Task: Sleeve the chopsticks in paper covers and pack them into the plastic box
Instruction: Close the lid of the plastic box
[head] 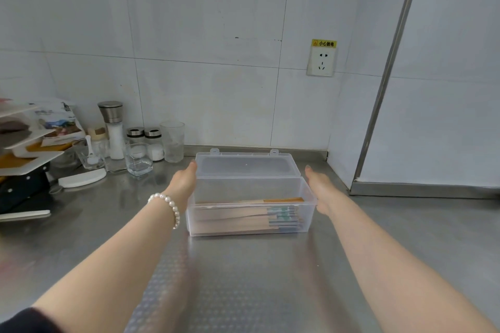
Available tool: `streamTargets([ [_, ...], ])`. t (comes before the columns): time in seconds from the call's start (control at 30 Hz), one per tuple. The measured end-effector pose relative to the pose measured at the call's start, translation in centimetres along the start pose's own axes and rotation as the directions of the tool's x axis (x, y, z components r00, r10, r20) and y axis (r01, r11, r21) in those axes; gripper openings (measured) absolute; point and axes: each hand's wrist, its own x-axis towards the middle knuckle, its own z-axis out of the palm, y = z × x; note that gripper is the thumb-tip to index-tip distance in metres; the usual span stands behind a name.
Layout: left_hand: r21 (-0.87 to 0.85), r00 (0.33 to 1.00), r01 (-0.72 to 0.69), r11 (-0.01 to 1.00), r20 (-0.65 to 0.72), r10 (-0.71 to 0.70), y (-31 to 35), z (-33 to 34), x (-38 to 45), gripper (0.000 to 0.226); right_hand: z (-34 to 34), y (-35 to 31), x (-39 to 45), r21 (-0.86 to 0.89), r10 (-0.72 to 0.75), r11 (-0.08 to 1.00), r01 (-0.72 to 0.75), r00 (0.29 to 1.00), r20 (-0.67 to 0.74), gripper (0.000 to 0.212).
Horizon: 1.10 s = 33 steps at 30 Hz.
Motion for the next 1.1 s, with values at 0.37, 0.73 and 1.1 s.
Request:
streamTargets([
  [0.37,-0.178,0.985,0.122,0.977,0.145,-0.096,-0.5,-1.1,1.6,0.071,0.7,1.6,1.7,0.194,0.080,0.975,-0.105,0.988,0.130,0.065],
  [0.73,-0.520,0.973,0.196,0.832,0.208,-0.099,-1.4,-2.0,2.8,0.084,-0.6,1.7,1.5,0.437,0.001,0.891,-0.125,0.962,0.273,0.078],
  [1.1,0.312,0.877,0.198,0.929,0.368,-0.311,2.7,-4.2,-1.6,0.063,-3.7,-1.9,-2.3,-0.274,0.255,0.948,-0.160,0.899,0.357,0.063],
])
